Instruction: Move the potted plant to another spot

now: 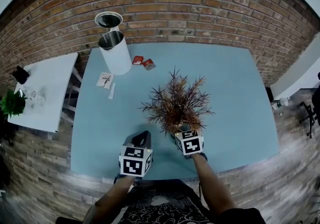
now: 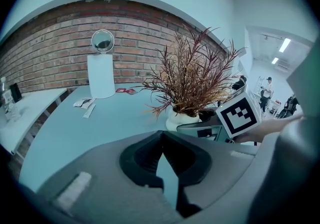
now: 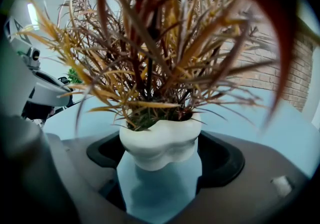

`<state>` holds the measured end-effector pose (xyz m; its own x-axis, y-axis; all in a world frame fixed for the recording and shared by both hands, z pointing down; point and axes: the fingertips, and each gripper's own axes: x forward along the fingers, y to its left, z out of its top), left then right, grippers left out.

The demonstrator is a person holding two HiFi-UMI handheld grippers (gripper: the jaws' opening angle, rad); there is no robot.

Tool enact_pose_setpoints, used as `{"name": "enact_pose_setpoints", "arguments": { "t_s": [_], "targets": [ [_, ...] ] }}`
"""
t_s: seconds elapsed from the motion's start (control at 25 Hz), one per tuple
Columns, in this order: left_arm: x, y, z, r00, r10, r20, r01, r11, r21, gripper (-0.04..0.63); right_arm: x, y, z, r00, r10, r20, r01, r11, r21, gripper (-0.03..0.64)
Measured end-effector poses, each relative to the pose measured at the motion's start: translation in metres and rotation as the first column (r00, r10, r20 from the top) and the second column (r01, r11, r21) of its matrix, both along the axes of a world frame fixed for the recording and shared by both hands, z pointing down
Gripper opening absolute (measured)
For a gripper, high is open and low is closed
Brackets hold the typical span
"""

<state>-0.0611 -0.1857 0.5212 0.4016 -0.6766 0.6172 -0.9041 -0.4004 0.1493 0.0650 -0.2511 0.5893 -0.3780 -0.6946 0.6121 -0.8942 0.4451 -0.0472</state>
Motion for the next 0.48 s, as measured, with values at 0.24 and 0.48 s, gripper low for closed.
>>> {"name": "enact_pose_setpoints", "arguments": {
  "t_s": [0.24, 0.48],
  "targets": [
    [-0.011, 0.006, 0.0, 1.0, 0.006, 0.002, -0.006, 1.0, -0.002, 0.0, -0.013, 0.006, 0.0, 1.0, 0.002, -0.002, -0.002, 1.0, 0.0, 0.446],
    [-0.021, 0.009, -0.003, 1.0, 0.01, -0.002, -0.01, 1.0, 0.006, 0.0, -0.028, 0.013, 0.001, 1.0, -0.005, -0.006, 0.005, 1.0, -0.008, 0.446]
  ]
}}
